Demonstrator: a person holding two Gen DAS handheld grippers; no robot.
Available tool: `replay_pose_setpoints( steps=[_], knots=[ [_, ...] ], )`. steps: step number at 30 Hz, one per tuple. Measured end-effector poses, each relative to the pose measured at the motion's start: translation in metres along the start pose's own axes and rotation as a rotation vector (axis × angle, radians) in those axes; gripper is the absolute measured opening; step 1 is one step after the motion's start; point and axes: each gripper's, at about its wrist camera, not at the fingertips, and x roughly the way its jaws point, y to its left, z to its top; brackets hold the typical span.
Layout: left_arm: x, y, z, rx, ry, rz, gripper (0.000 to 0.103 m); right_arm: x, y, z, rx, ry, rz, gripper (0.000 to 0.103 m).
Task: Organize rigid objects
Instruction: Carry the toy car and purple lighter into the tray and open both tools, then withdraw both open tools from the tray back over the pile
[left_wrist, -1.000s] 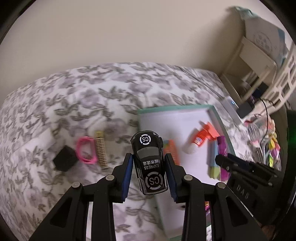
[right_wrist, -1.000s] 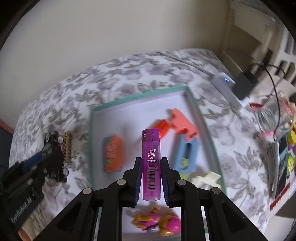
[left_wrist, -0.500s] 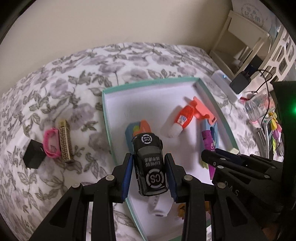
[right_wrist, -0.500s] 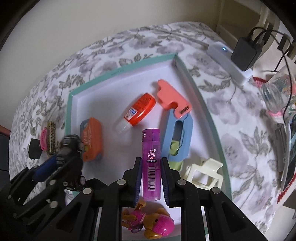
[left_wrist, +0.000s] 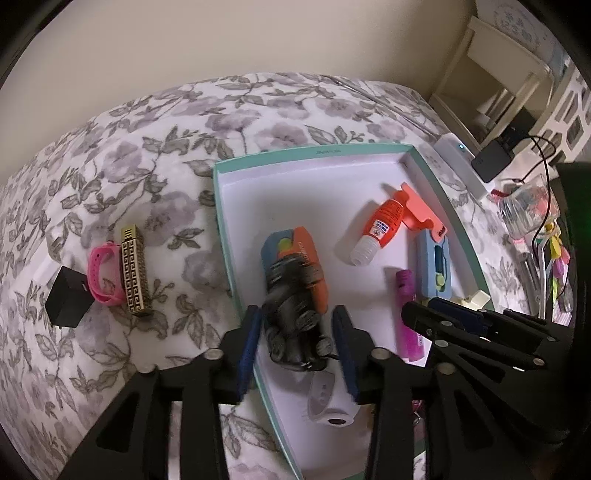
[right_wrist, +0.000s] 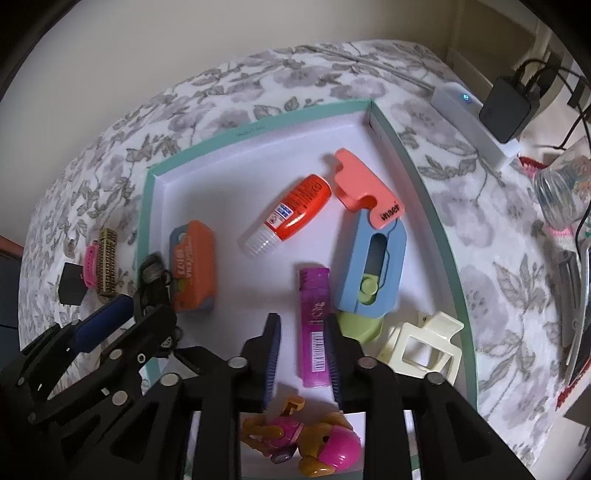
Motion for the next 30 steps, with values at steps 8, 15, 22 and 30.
replay_pose_setpoints(
  steps=[8,15,22,30],
  knots=[
    [-0.018,0.019,0.005,-0.056,-0.029,0.029,0.061,-0.019,0.005,0.004,-0.010,-0.062,0.010,0.054],
    [-0.030,0.052,0.007,-0.153,-0.041,0.104,0.073,-0.018,0.006,0.004,-0.015,-0.073,0.017,0.071],
    [-0.026,0.089,-0.003,-0.266,-0.005,0.186,0.084,-0.014,0.009,0.002,-0.018,-0.086,0.019,0.092],
    [-0.027,0.109,-0.011,-0.332,0.016,0.207,0.090,-0.015,0.014,0.002,-0.032,-0.116,0.026,0.103]
  ],
)
